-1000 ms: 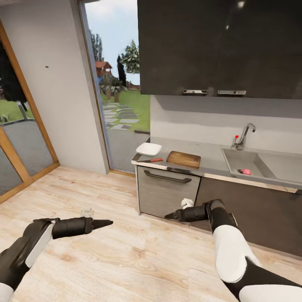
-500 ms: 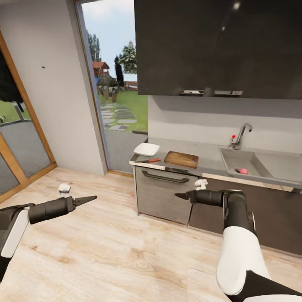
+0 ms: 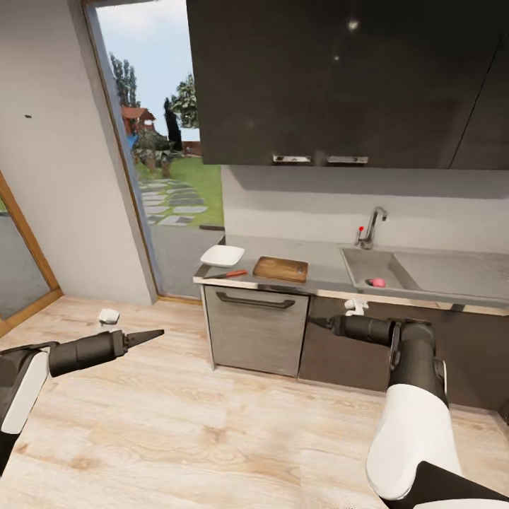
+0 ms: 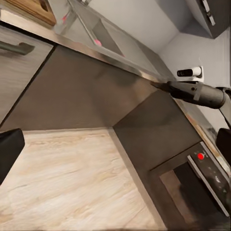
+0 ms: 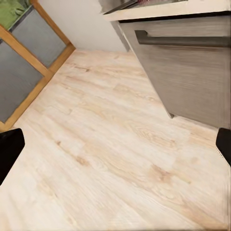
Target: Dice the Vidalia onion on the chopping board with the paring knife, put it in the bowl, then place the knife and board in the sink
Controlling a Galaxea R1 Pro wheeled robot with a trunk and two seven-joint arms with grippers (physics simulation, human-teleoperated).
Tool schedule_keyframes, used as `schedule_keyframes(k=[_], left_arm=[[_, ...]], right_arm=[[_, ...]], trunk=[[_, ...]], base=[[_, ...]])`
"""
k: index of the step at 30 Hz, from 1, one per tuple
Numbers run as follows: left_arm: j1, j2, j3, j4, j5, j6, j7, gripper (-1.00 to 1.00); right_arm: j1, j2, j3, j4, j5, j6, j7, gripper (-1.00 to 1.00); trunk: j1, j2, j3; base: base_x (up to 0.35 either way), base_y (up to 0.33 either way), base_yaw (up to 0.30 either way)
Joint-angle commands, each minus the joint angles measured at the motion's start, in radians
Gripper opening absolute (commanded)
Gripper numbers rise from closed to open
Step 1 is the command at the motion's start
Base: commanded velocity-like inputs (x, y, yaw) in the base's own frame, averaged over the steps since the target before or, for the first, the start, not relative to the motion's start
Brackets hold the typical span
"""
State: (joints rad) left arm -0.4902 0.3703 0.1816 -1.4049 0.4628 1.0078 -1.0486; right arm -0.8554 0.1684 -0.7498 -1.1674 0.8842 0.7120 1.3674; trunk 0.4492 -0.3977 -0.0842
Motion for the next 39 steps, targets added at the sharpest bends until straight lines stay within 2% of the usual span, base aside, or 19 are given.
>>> schedule_keyframes(k=[1,5,6,9,10,11,14,15,16,17,20,21,23,25,27,30,32,35,39], left_arm=[[-0.001,0.001,-0.005,-0.006,-0.001,-0.004,-0.003,1.00],[-0.001,0.004,-0.015,-0.010,-0.002,-0.027,-0.005,1.00],[-0.001,0.006,-0.017,-0.011,-0.002,-0.032,-0.005,1.00],[-0.001,0.008,-0.019,-0.012,-0.003,-0.034,-0.005,1.00],[-0.001,0.008,-0.020,-0.012,-0.003,-0.035,-0.005,1.00],[-0.001,0.009,-0.020,-0.012,-0.003,-0.035,-0.006,1.00],[-0.001,0.010,-0.020,-0.013,-0.003,-0.035,-0.007,1.00],[-0.001,0.010,-0.020,-0.014,-0.003,-0.035,-0.008,1.00],[-0.001,0.010,-0.020,-0.014,-0.003,-0.035,-0.008,1.00],[0.000,0.010,-0.020,-0.014,-0.003,-0.035,-0.008,1.00],[0.000,0.010,-0.021,-0.014,-0.003,-0.035,-0.009,1.00],[0.000,0.010,-0.021,-0.014,-0.003,-0.035,-0.009,1.00],[0.000,0.010,-0.021,-0.015,-0.003,-0.035,-0.010,1.00],[-0.001,0.010,-0.022,-0.020,-0.003,-0.035,-0.010,1.00],[-0.001,0.009,-0.025,-0.025,-0.003,-0.035,-0.010,1.00],[-0.001,0.009,-0.055,-0.027,-0.003,-0.035,-0.009,1.00],[-0.001,0.010,-0.130,-0.035,-0.005,-0.037,-0.008,1.00],[-0.001,0.009,-0.172,-0.039,-0.013,-0.038,-0.007,1.00],[-0.001,0.009,-0.198,-0.040,-0.017,-0.038,-0.007,1.00]], right_arm=[[-0.001,0.000,0.000,-0.001,0.016,0.007,0.009,1.00],[-0.001,-0.001,0.003,0.000,0.057,0.002,0.008,1.00],[-0.001,-0.021,0.019,0.013,0.074,0.001,0.009,1.00],[-0.001,-0.077,0.127,0.083,0.069,-0.004,0.012,1.00],[-0.001,-0.118,0.214,0.154,0.004,-0.025,0.014,1.00],[-0.001,-0.152,0.309,0.227,-0.114,-0.062,0.016,1.00],[-0.001,-0.226,0.507,0.308,-0.349,-0.093,0.017,1.00],[-0.001,-0.285,0.616,0.323,-0.504,-0.101,0.019,1.00],[-0.001,-0.304,0.651,0.326,-0.554,-0.103,0.019,1.00],[-0.001,-0.366,0.779,0.326,-0.721,-0.108,0.020,1.00],[-0.001,-0.478,1.102,0.261,-1.099,-0.125,0.020,1.00],[-0.001,-0.500,1.154,0.242,-1.166,-0.130,0.020,1.00],[-0.001,-0.594,1.283,0.182,-1.363,-0.153,0.019,1.00],[-0.001,-0.686,1.337,0.154,-1.460,-0.188,0.019,1.00],[-0.001,-0.757,1.361,0.141,-1.509,-0.222,0.020,1.00],[-0.001,-0.802,1.373,0.135,-1.569,-0.240,0.020,1.00],[-0.001,-0.829,1.376,0.139,-1.606,-0.245,0.019,1.00],[-0.001,-0.848,1.377,0.145,-1.632,-0.241,0.019,1.00],[-0.001,-0.856,1.377,0.203,-1.687,-0.239,0.016,1.00]], trunk=[[0.001,-0.002,-0.001],[0.001,-0.002,0.002],[0.001,-0.002,0.003],[0.001,-0.002,0.005],[0.001,-0.002,0.006],[0.001,-0.002,0.007],[0.001,-0.002,0.009],[0.001,-0.002,0.010],[0.001,-0.002,0.010],[0.001,-0.002,0.011],[0.001,-0.002,0.013],[0.001,-0.002,0.014],[0.001,-0.002,0.016],[0.001,-0.002,0.017],[0.001,-0.002,0.019],[0.001,-0.002,0.021],[0.001,-0.002,0.022],[0.001,-0.002,0.025],[0.001,-0.002,0.028]], base=[[0.000,0.000,-0.259],[0.000,0.000,-0.262],[0.000,0.000,-0.274],[0.000,0.000,-0.279],[0.000,0.000,-0.281],[0.000,0.000,-0.282],[0.000,0.000,-0.282],[0.000,0.000,-0.282],[0.000,0.000,-0.282],[0.000,0.000,-0.282],[0.000,0.000,-0.282],[0.000,0.000,-0.282],[0.000,0.000,-0.282],[0.000,0.000,-0.282],[0.000,0.000,-0.282],[0.000,0.000,-0.282],[0.000,0.000,-0.282],[0.000,0.000,-0.282],[0.000,-0.006,-0.282]])
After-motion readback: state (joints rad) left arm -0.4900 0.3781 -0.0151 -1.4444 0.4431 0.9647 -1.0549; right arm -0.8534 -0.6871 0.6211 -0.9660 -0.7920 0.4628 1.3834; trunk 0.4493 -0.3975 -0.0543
